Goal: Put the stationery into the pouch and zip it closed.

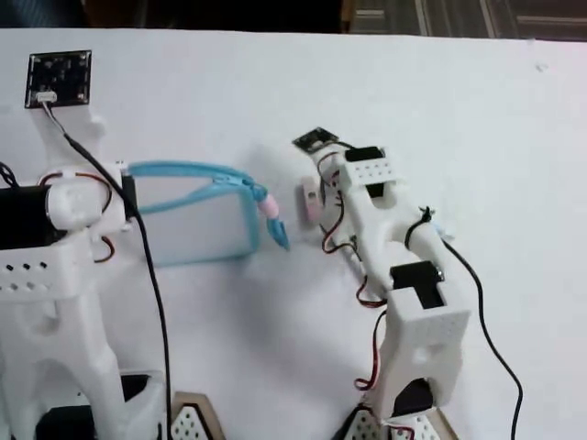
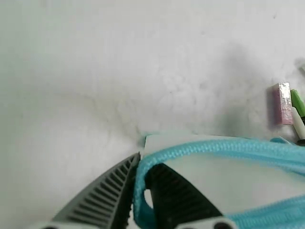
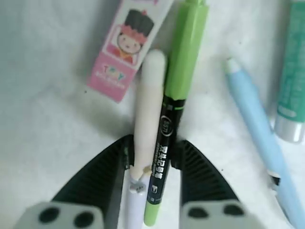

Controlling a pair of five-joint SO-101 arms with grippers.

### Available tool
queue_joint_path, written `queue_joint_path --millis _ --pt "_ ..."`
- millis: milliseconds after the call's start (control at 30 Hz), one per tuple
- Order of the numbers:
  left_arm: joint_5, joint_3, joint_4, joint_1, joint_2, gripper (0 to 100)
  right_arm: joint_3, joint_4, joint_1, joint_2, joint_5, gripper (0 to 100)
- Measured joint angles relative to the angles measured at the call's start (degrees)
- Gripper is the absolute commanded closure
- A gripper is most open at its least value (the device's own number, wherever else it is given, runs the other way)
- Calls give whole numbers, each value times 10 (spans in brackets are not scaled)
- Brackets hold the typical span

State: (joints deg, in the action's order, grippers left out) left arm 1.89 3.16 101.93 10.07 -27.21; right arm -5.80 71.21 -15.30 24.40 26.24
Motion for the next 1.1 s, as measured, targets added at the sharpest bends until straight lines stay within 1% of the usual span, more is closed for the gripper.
queue_joint_path --millis 167,300,433,500,667,733,800,867,900,933,967,1100 --pt "0 0 0 0 0 977 -8 9 4 -37 0 981" --pt "0 0 0 0 0 977 -9 52 4 -95 5 981" --pt "0 0 0 0 0 977 -9 95 25 -155 26 981" --pt "0 0 0 0 0 977 -9 97 37 -173 40 981" --pt "0 0 0 0 0 977 -9 99 33 -180 50 971" --pt "0 0 0 0 0 977 -9 99 32 -180 48 896" --pt "0 0 0 0 0 977 -9 99 18 -173 44 772" --pt "0 0 0 0 0 977 -9 98 6 -150 14 652" --pt "0 0 0 0 0 977 -9 91 3 -136 0 610" --pt "0 0 0 0 0 977 -9 83 -1 -121 -10 594" --pt "0 0 0 0 0 977 -9 73 -6 -105 -17 598" --pt "0 0 0 0 0 977 -9 28 -33 -35 -24 675"
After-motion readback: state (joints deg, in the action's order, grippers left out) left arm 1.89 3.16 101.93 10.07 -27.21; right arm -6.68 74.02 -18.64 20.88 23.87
